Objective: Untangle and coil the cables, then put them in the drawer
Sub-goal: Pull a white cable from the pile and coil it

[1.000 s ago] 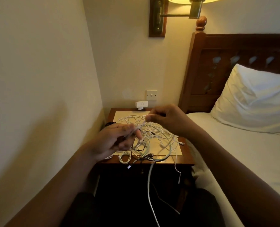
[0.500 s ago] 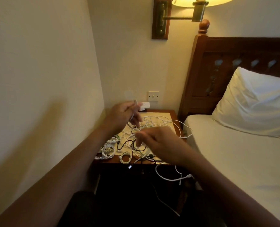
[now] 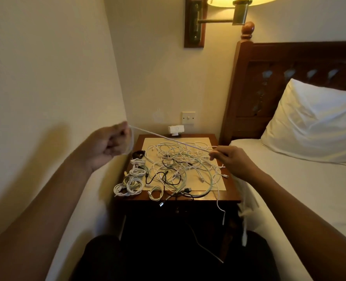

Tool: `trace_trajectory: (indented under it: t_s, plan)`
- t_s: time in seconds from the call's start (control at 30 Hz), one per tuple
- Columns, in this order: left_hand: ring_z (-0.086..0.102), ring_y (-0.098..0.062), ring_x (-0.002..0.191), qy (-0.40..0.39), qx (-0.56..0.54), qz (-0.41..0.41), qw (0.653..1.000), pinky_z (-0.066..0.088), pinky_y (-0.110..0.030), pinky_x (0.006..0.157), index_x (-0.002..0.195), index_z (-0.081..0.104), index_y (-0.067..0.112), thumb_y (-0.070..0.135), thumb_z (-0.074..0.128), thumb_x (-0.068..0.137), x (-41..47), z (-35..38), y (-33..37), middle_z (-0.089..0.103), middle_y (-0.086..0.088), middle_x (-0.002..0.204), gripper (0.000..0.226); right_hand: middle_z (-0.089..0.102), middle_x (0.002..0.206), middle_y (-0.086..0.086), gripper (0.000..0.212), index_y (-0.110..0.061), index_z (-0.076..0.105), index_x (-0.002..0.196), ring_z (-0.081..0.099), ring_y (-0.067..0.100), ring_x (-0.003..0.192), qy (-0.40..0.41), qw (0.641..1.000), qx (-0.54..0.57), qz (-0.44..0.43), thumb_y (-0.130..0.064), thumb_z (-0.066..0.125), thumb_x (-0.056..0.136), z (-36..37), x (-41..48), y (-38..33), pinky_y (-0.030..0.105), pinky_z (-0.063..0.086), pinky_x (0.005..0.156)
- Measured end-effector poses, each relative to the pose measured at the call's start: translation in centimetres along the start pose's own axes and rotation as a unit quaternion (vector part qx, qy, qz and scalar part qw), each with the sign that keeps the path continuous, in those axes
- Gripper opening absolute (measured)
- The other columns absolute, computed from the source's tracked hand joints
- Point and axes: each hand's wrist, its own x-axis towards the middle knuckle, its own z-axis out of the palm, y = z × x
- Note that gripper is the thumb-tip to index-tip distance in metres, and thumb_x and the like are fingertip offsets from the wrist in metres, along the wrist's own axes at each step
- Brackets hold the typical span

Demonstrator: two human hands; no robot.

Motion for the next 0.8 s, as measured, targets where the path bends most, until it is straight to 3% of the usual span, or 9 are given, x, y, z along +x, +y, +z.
trace_trajectory:
  t_s: [0.07,0.13,0.2,0.27,0.4,0.53,0.6,0.63,0.8]
  plan:
    - [0.022,-0.003,0.034,0.067,-0.075,0.020,0.995,0.019,-0.020,0.043,0.075,0.059,0.018,0.033,0.044,0.107,0.3,-1.5,0.9,0.026,0.011,0.045,0.039,0.072,0.086,-0.011,0.026,-0.024,0.078,0.090,0.067,0.005,0.084,-0.003,0.999,0.002,0.040,-0.033,0.057,0.103,0.4,-0.7,2.5,0.027,0.053,0.073]
    - [0.022,-0.003,0.034,0.097,-0.104,0.034,0.989,0.019,-0.021,0.045,0.077,0.058,0.019,0.035,0.042,0.108,0.6,-2.2,1.0,0.027,0.009,0.044,0.038,0.074,0.093,-0.008,0.024,-0.027,0.077,0.093,0.068,0.017,0.092,-0.009,0.997,0.004,0.081,-0.032,0.056,0.104,0.6,-1.5,4.4,0.028,0.052,0.074]
    - [0.023,-0.004,0.034,0.105,-0.119,0.037,0.987,0.017,-0.022,0.047,0.079,0.057,0.019,0.036,0.043,0.108,0.9,-1.6,0.6,0.027,0.009,0.044,0.036,0.072,0.098,-0.008,0.024,-0.024,0.077,0.103,0.067,0.018,0.096,-0.018,0.995,-0.013,0.102,-0.030,0.054,0.105,1.1,-2.2,5.5,0.024,0.049,0.075]
    - [0.024,-0.004,0.035,0.092,-0.147,0.048,0.984,0.021,-0.020,0.045,0.081,0.055,0.018,0.035,0.044,0.107,1.3,-0.4,0.2,0.028,0.009,0.045,0.033,0.072,0.106,-0.006,0.023,-0.022,0.076,0.112,0.066,0.017,0.100,-0.019,0.993,-0.055,0.102,-0.028,0.055,0.106,1.8,-2.9,6.1,0.029,0.053,0.085]
    - [0.025,-0.005,0.036,0.121,-0.172,0.074,0.975,0.027,-0.017,0.045,0.084,0.053,0.017,0.036,0.045,0.105,3.0,0.2,0.6,0.029,0.009,0.046,0.029,0.070,0.120,-0.009,0.022,-0.039,0.071,0.107,0.065,0.013,0.110,-0.082,0.988,-0.082,0.098,-0.027,0.053,0.107,3.8,-4.9,6.1,0.034,0.056,0.096]
    - [0.025,-0.006,0.034,0.267,-0.189,0.028,0.945,0.028,-0.019,0.040,0.082,0.052,0.016,0.033,0.042,0.110,4.8,-4.0,-0.8,0.030,0.008,0.042,0.034,0.071,0.083,-0.013,0.033,-0.033,0.075,0.086,0.063,0.006,0.077,-0.043,0.997,0.005,0.064,-0.025,0.052,0.107,3.0,-6.5,1.9,0.027,0.053,0.075]
    - [0.024,-0.007,0.032,0.308,-0.195,-0.015,0.931,0.026,-0.017,0.039,0.080,0.050,0.016,0.031,0.041,0.110,4.9,-5.7,-2.9,0.030,0.008,0.040,0.035,0.065,0.071,0.006,0.035,-0.022,0.077,0.086,0.052,0.009,0.058,0.004,0.993,0.110,0.053,-0.025,0.050,0.107,1.0,-7.0,-0.7,0.025,0.045,0.057]
    - [0.024,-0.007,0.031,0.314,-0.196,-0.037,0.928,0.026,-0.016,0.038,0.079,0.050,0.015,0.029,0.041,0.110,4.9,-6.1,-4.1,0.030,0.007,0.039,0.036,0.059,0.067,0.012,0.035,-0.016,0.077,0.089,0.047,0.012,0.053,0.029,0.983,0.171,0.057,-0.026,0.049,0.107,-0.2,-7.0,-1.8,0.023,0.040,0.050]
    - [0.022,-0.007,0.029,0.288,-0.197,-0.113,0.931,0.024,-0.013,0.036,0.079,0.050,0.015,0.028,0.041,0.110,3.9,-4.8,-8.1,0.029,0.007,0.039,0.035,0.038,0.052,-0.006,0.040,-0.001,0.070,0.099,0.029,0.008,0.043,0.125,0.932,0.335,0.066,-0.025,0.040,0.111,-4.0,-5.2,-3.1,0.020,0.025,0.039]
